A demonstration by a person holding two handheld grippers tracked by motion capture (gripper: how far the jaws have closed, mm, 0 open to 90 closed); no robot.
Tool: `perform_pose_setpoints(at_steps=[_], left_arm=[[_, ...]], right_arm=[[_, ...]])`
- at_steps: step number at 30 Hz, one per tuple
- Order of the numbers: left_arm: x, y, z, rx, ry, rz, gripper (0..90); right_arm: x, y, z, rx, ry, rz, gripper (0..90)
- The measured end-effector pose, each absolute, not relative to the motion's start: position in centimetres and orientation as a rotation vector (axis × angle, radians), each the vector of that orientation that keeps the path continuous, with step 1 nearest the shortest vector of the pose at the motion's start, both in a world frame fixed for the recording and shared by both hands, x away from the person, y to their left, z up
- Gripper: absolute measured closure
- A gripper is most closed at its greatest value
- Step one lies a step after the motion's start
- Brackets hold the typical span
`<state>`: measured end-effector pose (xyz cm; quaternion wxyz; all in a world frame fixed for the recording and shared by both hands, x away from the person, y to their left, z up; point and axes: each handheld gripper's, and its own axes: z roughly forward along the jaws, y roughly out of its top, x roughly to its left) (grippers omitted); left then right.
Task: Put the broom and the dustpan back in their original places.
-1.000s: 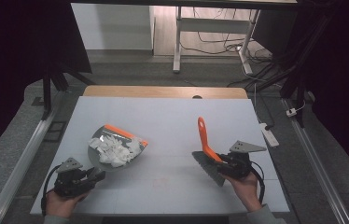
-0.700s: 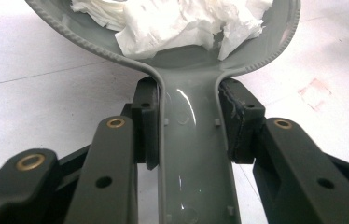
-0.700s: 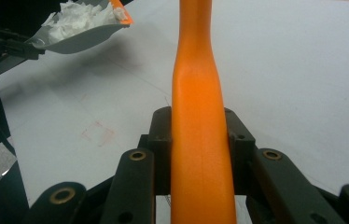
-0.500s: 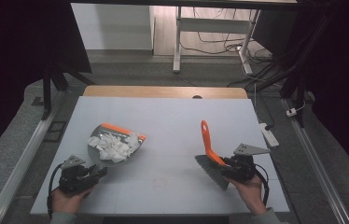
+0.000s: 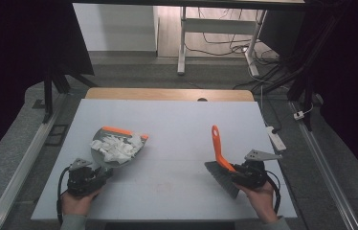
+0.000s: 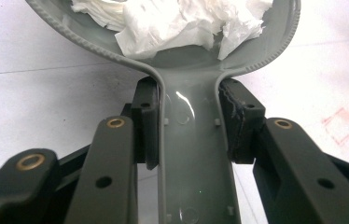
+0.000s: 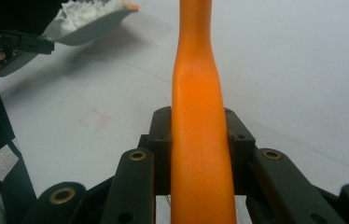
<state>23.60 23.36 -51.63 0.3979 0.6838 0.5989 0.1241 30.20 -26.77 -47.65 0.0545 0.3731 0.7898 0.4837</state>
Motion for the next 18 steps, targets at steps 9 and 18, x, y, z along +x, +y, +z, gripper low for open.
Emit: perform_pose_setpoints(at_steps=[9, 18], left_arm=[[24.2, 24.2, -52.3, 1.656, 1.601, 0.308, 61.8], [24.9, 24.3, -53.0, 1.621, 1.667, 0.304, 61.7]], right_arm=[[30.6, -26.5, -48.2, 1.156, 2.433, 1.433, 71.0], [31.0, -26.0, -48.7, 1.164, 2.451, 1.379, 71.0]])
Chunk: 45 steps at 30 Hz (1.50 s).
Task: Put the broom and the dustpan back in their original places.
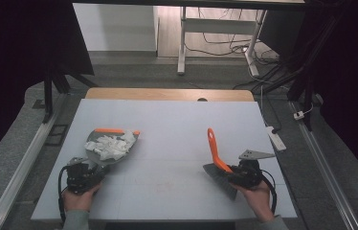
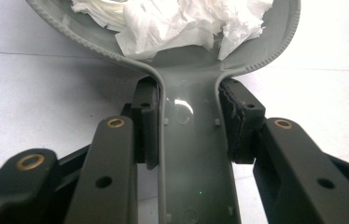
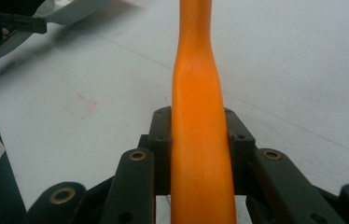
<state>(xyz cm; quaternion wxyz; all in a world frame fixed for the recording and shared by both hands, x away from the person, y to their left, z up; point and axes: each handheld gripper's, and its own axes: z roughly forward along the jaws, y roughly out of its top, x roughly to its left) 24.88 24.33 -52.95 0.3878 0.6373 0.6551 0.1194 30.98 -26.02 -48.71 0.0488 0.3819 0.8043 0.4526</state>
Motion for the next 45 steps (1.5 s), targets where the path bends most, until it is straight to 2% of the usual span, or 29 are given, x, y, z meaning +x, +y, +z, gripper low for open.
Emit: perform_pose_setpoints(at_steps=[19, 30, 36, 45], left_arm=[[25.8, 22.6, -53.8, 1.659, 1.719, 0.289, 60.7], [25.2, 23.1, -53.3, 1.662, 1.699, 0.323, 34.4], [24.6, 23.4, -52.9, 1.691, 1.659, 0.350, 30.6], [23.6, 23.8, -51.9, 1.721, 1.553, 0.367, 29.8]], right_arm=[[31.9, -26.0, -49.1, 1.180, 2.465, 1.303, 71.0], [33.1, -26.0, -49.5, 1.202, 2.456, 1.239, 70.8], [33.7, -26.2, -49.7, 1.223, 2.448, 1.232, 70.0], [34.4, -26.9, -50.0, 1.256, 2.438, 1.203, 67.4]])
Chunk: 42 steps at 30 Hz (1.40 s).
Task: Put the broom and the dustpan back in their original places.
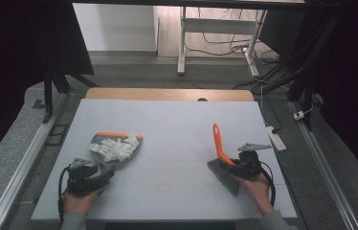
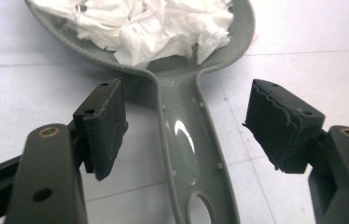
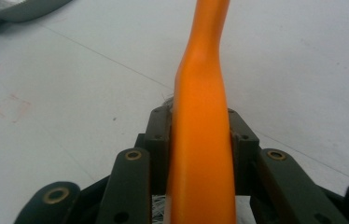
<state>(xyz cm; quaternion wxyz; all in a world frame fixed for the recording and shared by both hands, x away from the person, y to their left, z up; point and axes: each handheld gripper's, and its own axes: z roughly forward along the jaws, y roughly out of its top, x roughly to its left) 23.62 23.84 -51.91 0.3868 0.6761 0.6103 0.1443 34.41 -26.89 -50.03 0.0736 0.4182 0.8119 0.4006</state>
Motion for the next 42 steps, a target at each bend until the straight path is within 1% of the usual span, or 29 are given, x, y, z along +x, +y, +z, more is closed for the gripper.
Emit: perform_pose_setpoints(at_steps=[5, 12, 20, 25, 29, 37, 42], left_arm=[[23.4, 24.1, -51.7, 1.722, 1.533, 0.370, 30.4], [23.5, 24.1, -51.8, 1.734, 1.522, 0.361, 31.1], [23.5, 24.1, -51.7, 1.736, 1.518, 0.357, 31.1], [23.4, 24.3, -51.6, 1.749, 1.505, 0.360, 31.2], [23.2, 24.3, -51.2, 1.771, 1.458, 0.369, 31.3], [23.1, 24.2, -50.7, 1.868, 1.261, 0.330, 33.3], [23.2, 23.7, -50.8, 1.909, 1.187, 0.298, 33.7]], right_arm=[[35.2, -27.5, -50.4, 1.299, 2.440, 1.187, 62.5], [36.0, -27.6, -50.9, 1.340, 2.452, 1.105, 52.1], [36.3, -27.4, -51.1, 1.363, 2.432, 1.017, 44.5], [36.1, -27.5, -50.6, 1.388, 2.358, 0.979, 43.1], [35.4, -27.2, -50.0, 1.298, 2.360, 1.007, 42.4], [32.8, -26.9, -49.1, 1.059, 2.435, 1.140, 42.8], [31.3, -27.1, -49.2, 0.935, 2.487, 1.224, 43.4]])
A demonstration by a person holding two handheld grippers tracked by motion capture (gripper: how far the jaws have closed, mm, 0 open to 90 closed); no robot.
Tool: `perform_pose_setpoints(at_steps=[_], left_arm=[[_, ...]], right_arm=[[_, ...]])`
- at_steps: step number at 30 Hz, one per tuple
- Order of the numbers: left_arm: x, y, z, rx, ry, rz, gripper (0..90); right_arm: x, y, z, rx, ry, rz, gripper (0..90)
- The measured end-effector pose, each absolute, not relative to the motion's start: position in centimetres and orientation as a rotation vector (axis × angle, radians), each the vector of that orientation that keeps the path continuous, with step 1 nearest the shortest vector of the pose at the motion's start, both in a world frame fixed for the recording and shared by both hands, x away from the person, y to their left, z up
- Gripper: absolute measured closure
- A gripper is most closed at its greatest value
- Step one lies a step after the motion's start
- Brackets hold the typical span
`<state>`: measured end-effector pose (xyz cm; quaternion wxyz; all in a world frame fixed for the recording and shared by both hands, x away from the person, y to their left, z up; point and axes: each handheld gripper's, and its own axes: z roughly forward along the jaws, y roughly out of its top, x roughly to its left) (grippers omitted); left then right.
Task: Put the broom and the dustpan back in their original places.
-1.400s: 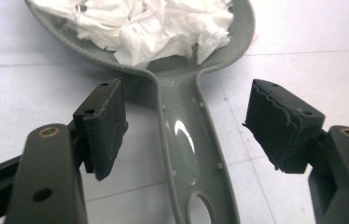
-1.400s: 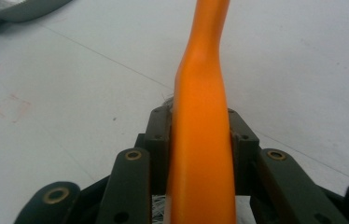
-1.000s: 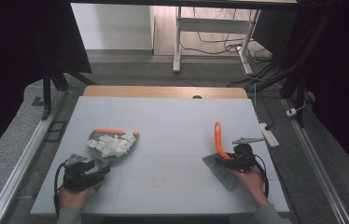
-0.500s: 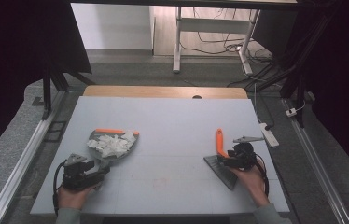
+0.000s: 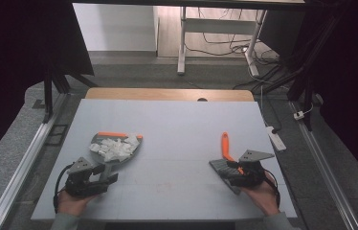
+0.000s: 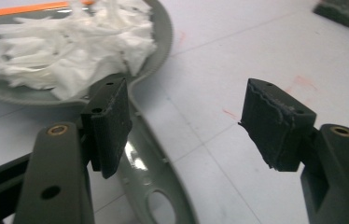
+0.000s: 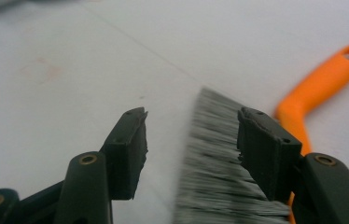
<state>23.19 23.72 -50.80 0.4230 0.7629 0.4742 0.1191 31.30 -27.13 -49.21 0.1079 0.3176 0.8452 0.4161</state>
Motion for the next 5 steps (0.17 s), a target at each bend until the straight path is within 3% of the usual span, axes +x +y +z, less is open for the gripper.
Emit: perform_pose_setpoints(at_steps=[5], left_arm=[[23.42, 23.69, -51.01, 1.923, 1.181, 0.280, 33.6]], right_arm=[[30.76, -26.90, -49.28, 0.849, 2.496, 1.270, 43.9]])
